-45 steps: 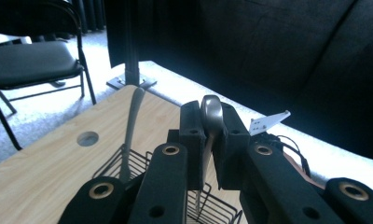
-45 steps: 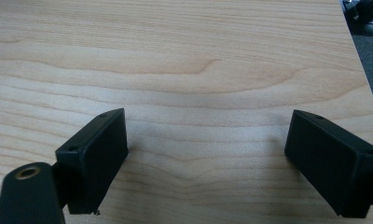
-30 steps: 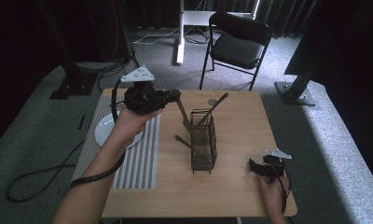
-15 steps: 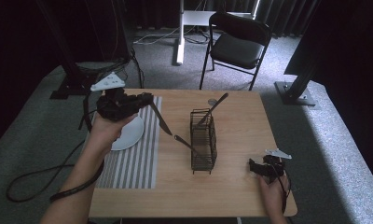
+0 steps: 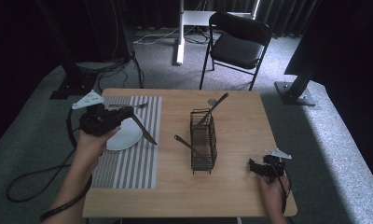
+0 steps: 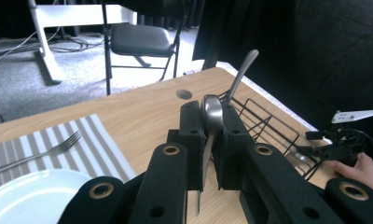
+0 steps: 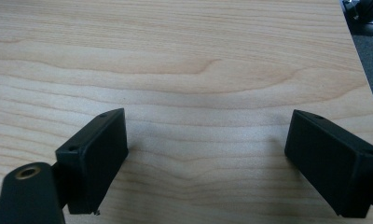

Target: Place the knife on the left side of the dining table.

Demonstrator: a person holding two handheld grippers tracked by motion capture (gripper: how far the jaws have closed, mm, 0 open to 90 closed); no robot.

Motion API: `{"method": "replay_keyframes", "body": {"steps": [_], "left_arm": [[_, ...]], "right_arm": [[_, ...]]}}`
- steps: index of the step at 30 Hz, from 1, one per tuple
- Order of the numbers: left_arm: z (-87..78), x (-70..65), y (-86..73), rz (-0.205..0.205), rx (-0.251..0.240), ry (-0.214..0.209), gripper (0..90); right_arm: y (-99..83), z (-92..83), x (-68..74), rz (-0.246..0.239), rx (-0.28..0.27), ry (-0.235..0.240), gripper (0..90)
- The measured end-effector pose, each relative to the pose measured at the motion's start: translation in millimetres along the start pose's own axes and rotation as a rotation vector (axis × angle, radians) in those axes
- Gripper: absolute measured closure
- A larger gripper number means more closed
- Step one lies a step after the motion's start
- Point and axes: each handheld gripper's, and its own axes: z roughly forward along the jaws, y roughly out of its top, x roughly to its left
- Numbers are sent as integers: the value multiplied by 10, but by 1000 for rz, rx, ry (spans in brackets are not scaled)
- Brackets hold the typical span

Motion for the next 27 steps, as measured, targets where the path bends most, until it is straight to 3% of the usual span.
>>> {"method": "replay_keyframes", "body": {"steps": [12, 18, 27], "left_arm": [[-19, 171, -402, -90, -3, 51, 837], [1, 223, -557, -109, 0, 64, 836], [100, 279, -723, -151, 13, 48, 836]], "right_arm": [[0, 0, -1, -2, 0, 0, 124], [-1, 0, 1, 1, 0, 0, 124], [-1, 1, 1, 0, 0, 0, 124]]}}
